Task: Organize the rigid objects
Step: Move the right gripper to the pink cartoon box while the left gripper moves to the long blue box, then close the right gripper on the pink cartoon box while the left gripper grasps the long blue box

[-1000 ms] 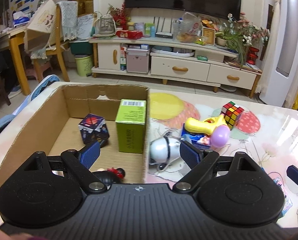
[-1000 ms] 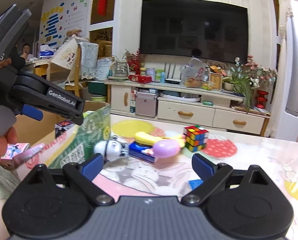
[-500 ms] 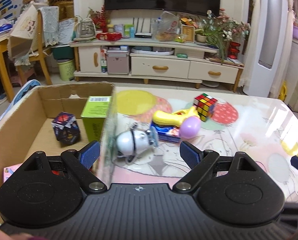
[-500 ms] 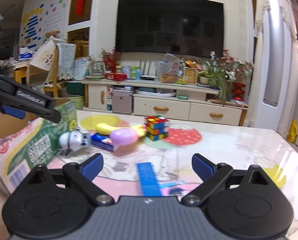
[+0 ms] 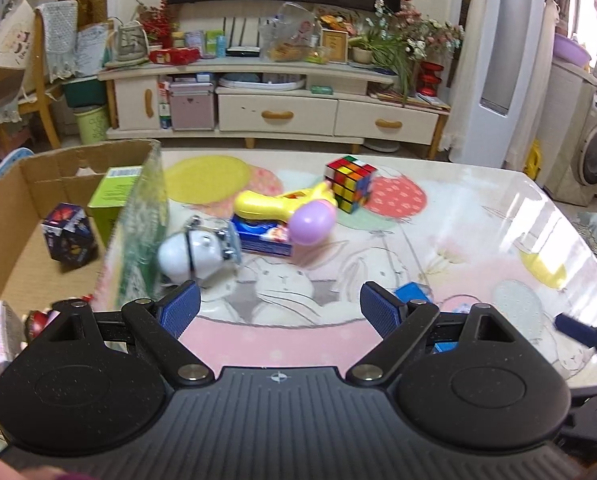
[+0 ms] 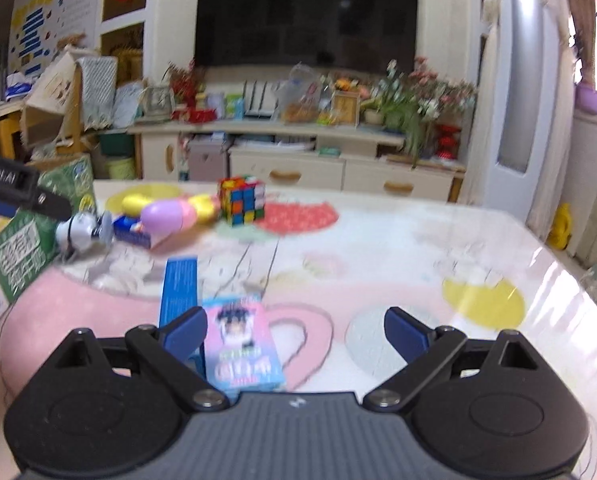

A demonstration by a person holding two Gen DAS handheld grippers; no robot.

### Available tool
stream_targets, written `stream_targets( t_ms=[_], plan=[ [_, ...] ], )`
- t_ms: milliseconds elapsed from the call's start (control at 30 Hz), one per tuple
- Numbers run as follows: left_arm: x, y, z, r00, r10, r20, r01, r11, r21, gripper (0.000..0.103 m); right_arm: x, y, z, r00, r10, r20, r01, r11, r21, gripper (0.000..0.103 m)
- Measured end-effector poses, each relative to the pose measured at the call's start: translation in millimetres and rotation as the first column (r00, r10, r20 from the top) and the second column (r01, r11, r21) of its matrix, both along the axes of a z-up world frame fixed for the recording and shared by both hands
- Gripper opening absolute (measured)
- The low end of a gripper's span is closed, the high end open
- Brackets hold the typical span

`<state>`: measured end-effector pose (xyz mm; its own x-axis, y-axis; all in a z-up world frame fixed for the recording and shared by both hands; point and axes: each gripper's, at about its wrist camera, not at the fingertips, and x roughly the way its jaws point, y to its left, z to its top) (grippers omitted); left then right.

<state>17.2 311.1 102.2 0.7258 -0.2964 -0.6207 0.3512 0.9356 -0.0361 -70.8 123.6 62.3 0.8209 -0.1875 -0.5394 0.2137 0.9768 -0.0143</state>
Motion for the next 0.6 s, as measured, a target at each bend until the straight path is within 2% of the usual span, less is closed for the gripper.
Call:
stream_targets(
  t_ms=[133,300,400,533,600],
  plan=[
    [0,-4,-2,1.0,-0.021,-0.013,0.021,1.0,-0.008,0.103,0,4,-6,0.997,0.064,-0.053,-0.064,0.998,0.006,0.095],
    [-3,-11,-7,0.998,-0.05,-0.033,0.049,0.999,-0.015,0.103,2,13,-17,0.989,0.098,-0.11,-0.105,0.993,-0.06,0.093],
    [-7,-16,-11,0.997,-0.065,-0.048,0.064,0.998,-0.022,0.103,5,11,-22,0.99,0.089,-0.11,-0.097,0.993,-0.07,0.088],
    [-12,-22,-15,0.994,-0.082,-0.066,0.08,0.996,-0.04,0.103,10,5,-23,0.994,0.069,-0.085,-0.075,0.995,-0.065,0.086],
    [-14,-23,-15,0.993,-0.09,-0.076,0.086,0.995,-0.053,0.103,13,1,-23,0.995,0.073,-0.071,-0.076,0.996,-0.044,0.079]
  ],
)
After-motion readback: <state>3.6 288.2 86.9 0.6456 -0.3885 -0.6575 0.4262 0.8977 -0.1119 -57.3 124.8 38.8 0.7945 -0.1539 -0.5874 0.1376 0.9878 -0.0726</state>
